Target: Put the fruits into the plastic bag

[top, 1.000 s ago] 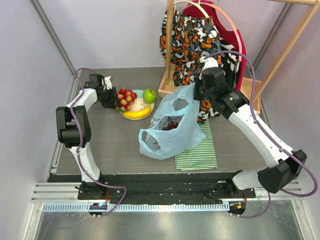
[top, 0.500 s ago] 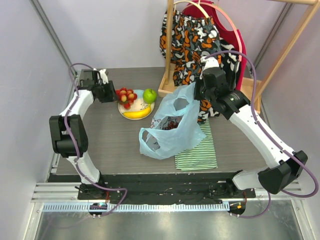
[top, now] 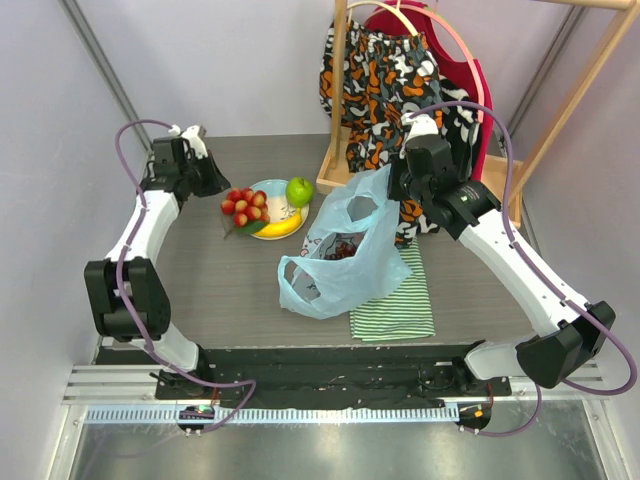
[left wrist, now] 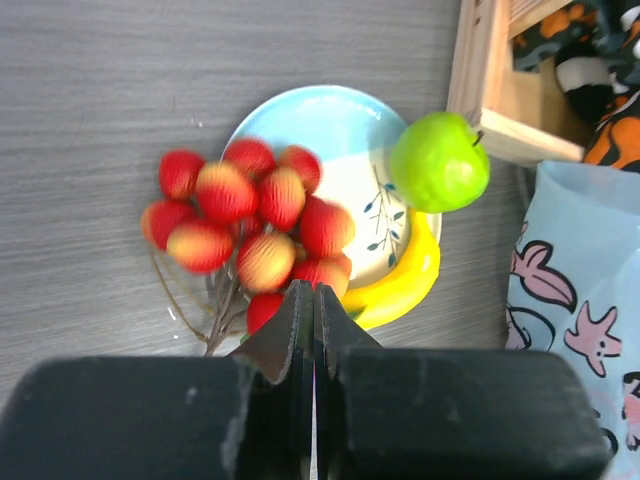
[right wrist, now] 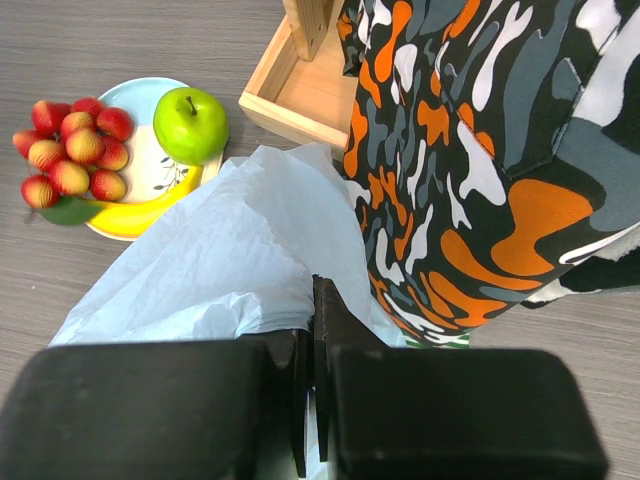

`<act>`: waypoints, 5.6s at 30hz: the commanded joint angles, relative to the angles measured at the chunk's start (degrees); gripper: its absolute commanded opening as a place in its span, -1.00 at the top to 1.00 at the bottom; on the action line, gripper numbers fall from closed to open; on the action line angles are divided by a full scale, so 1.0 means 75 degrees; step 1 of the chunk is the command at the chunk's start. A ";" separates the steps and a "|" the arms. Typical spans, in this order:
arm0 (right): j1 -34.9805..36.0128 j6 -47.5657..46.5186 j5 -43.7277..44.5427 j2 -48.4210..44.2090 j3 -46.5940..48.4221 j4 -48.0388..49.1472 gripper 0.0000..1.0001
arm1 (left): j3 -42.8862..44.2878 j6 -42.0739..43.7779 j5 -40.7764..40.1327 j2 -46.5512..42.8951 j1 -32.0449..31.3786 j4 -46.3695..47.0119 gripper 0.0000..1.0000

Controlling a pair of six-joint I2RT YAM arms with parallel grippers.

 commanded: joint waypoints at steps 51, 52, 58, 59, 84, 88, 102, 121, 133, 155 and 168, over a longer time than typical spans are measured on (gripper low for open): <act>-0.0033 0.0050 -0.0114 0.0243 0.0078 0.0428 0.98 | 0.0843 -0.0387 0.0034 0.2826 -0.0228 0.0033 -0.02; -0.0045 0.0050 -0.0114 0.0255 0.0078 0.0428 0.98 | 0.0866 -0.0375 0.0046 0.2873 -0.0228 0.0033 0.02; -0.0045 0.0062 -0.0126 0.0232 0.0054 0.0440 0.98 | 0.0902 -0.0316 -0.0013 0.2839 -0.0228 -0.0048 0.35; -0.0033 0.0051 -0.0115 0.0220 0.0043 0.0428 0.98 | 0.0902 -0.0293 -0.0036 0.2734 -0.0228 -0.0072 0.46; -0.0033 0.0109 -0.0068 0.0091 0.0137 0.0405 0.98 | -0.0481 -0.0562 -0.0517 0.0003 -0.0228 0.1404 1.00; -0.0033 0.0109 -0.0068 0.0103 0.0172 0.0381 0.98 | -0.0703 -0.0621 -0.0552 -0.0489 -0.0205 0.1650 1.00; -0.0045 -0.0031 -0.0079 0.0115 0.0230 0.0381 0.98 | -0.0212 -0.0821 0.1873 -0.2363 -0.0495 0.1733 1.00; -0.0045 0.0203 -0.0266 0.0033 0.0277 0.0370 0.98 | -0.0773 -0.0738 0.3515 -0.4169 -0.3520 0.1814 1.00; -0.0045 0.0379 -0.0396 -0.0061 0.0195 0.0358 0.98 | -0.1348 -0.0984 0.2918 -0.3830 -0.4189 0.2423 1.00; -0.0033 0.0355 -0.0396 -0.0085 0.0054 0.0369 0.98 | -0.2016 -0.1441 0.1933 -0.2588 -0.5208 0.2576 1.00; -0.0033 0.0262 -0.0290 -0.0120 0.0008 0.0369 0.98 | -0.1245 -0.1489 0.0634 -0.1475 -0.5771 0.1982 1.00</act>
